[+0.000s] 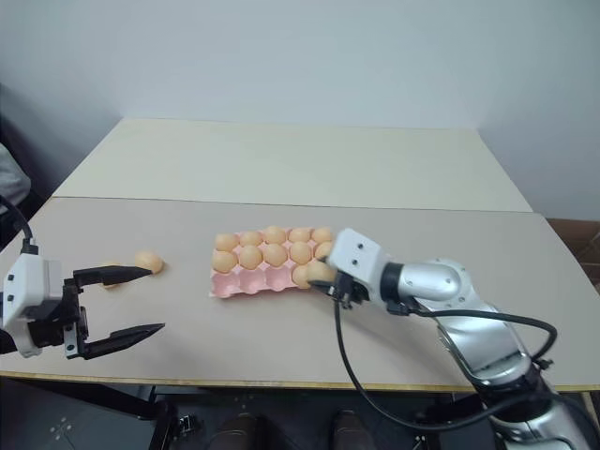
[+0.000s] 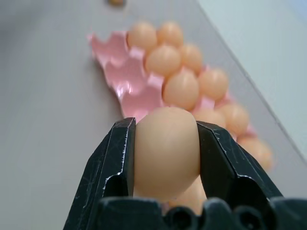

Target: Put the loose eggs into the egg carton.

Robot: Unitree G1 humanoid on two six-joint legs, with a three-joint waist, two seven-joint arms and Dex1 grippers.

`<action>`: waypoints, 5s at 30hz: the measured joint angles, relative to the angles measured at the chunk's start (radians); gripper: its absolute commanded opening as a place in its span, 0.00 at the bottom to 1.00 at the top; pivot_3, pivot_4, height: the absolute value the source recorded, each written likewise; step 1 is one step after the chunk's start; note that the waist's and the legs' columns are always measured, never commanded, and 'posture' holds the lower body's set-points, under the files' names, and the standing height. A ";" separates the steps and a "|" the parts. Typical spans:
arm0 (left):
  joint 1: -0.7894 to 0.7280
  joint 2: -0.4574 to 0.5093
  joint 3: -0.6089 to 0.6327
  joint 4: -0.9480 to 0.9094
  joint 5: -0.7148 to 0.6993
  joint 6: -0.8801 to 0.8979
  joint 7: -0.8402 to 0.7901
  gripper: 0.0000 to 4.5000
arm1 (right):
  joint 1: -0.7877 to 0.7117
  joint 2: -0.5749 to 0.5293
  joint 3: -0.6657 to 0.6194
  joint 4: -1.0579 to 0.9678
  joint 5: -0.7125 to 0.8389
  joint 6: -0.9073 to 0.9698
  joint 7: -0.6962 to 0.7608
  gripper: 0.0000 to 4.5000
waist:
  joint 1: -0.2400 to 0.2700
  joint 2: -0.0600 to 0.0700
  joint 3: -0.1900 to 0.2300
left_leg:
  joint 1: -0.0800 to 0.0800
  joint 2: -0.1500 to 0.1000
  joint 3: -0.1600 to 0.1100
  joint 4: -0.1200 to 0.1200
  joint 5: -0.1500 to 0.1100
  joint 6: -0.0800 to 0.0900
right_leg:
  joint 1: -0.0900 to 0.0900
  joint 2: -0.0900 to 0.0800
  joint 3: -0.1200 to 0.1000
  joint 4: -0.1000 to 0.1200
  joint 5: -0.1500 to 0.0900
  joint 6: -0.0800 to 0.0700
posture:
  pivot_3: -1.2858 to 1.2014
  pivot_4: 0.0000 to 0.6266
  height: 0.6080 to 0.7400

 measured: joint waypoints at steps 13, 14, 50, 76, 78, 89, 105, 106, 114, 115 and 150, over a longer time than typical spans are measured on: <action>0.126 -0.055 0.075 -0.013 0.005 -0.004 0.020 1.00 | -0.106 0.226 0.164 0.362 -0.177 -0.234 -0.053 0.54 | 0.000 -0.001 -0.001 | -0.001 -0.001 0.001 0.000 0.001 0.002 | 0.000 -0.001 0.000 0.000 0.001 -0.001 | 0.52 0.24 1.00; 0.138 -0.060 0.085 -0.022 0.004 -0.004 0.022 1.00 | -0.107 0.225 0.164 0.369 -0.179 -0.242 -0.046 0.60 | -0.001 -0.001 -0.001 | -0.001 -0.001 0.001 0.000 0.001 0.002 | 0.000 -0.001 0.000 0.000 0.001 -0.001 | 0.52 0.24 1.00; 0.248 -0.175 0.289 0.054 0.124 0.075 0.317 1.00 | 0.112 -0.348 -0.251 0.103 0.217 -0.195 0.508 0.98 | 0.000 -0.002 0.000 | 0.001 -0.001 0.000 0.000 -0.004 -0.006 | 0.000 -0.003 0.000 -0.001 0.000 0.000 | 0.52 0.24 1.00; -0.240 -0.190 -0.060 0.439 0.243 0.174 0.631 1.00 | 0.182 -0.382 -0.249 0.057 0.180 -0.179 0.410 0.98 | 0.026 -0.004 -0.001 | 0.000 -0.002 0.001 0.000 -0.004 -0.006 | 0.000 -0.003 -0.001 -0.001 0.001 0.000 | 0.52 0.24 1.00; -0.265 -0.190 -0.097 0.484 0.266 0.160 0.635 1.00 | 0.190 -0.390 -0.253 0.049 0.181 -0.171 0.401 0.98 | 0.025 -0.004 -0.001 | -0.001 -0.002 0.001 0.000 -0.004 -0.006 | 0.000 -0.003 -0.001 -0.002 0.001 0.000 | 0.52 0.24 1.00; -0.424 -0.226 -0.248 0.690 0.333 0.066 0.628 0.96 | 0.252 -0.411 -0.307 0.003 0.187 -0.142 0.347 0.98 | 0.023 -0.005 -0.001 | -0.001 -0.001 0.001 0.000 0.000 0.000 | 0.000 -0.003 0.000 -0.002 0.002 0.001 | 0.52 0.24 1.00; -0.430 -0.230 -0.286 0.694 0.400 0.053 0.676 0.36 | 0.260 -0.422 -0.303 0.005 0.176 -0.146 0.317 0.98 | 0.023 -0.005 -0.001 | -0.001 -0.001 0.001 0.000 0.000 0.001 | 0.000 -0.003 0.000 -0.002 0.002 0.001 | 0.52 0.24 1.00; -0.413 -0.227 -0.284 0.672 0.401 0.057 0.678 0.36 | 0.260 -0.422 -0.303 0.005 0.175 -0.147 0.317 0.98 | 0.022 -0.005 -0.001 | -0.001 -0.001 0.001 0.000 0.000 0.001 | 0.000 -0.003 0.000 -0.002 0.002 0.001 | 0.52 0.24 1.00; -0.336 -0.117 -0.165 0.430 0.345 0.085 0.612 0.36 | 0.274 -0.428 -0.309 0.003 0.166 -0.147 0.315 0.98 | 0.031 -0.007 -0.001 | -0.001 -0.002 0.000 0.000 -0.004 -0.006 | 0.001 -0.004 -0.001 -0.002 0.002 0.000 | 0.52 0.24 1.00; -0.349 -0.105 -0.153 0.404 0.313 0.069 0.571 0.36 | 0.276 -0.429 -0.312 0.001 0.164 -0.147 0.314 0.98 | 0.033 -0.007 -0.001 | -0.001 -0.002 0.000 0.000 -0.004 -0.006 | 0.001 -0.005 -0.001 -0.002 0.002 0.001 | 0.52 0.24 1.00; -0.813 -0.371 -0.735 0.831 0.355 -0.347 -0.091 0.79 | 0.500 -0.425 -0.473 -0.187 0.150 -0.080 0.118 0.98 | 0.025 -0.008 -0.001 | -0.002 -0.004 -0.001 0.002 0.001 0.003 | 0.003 -0.001 0.001 -0.002 0.006 0.008 | 0.52 0.24 1.00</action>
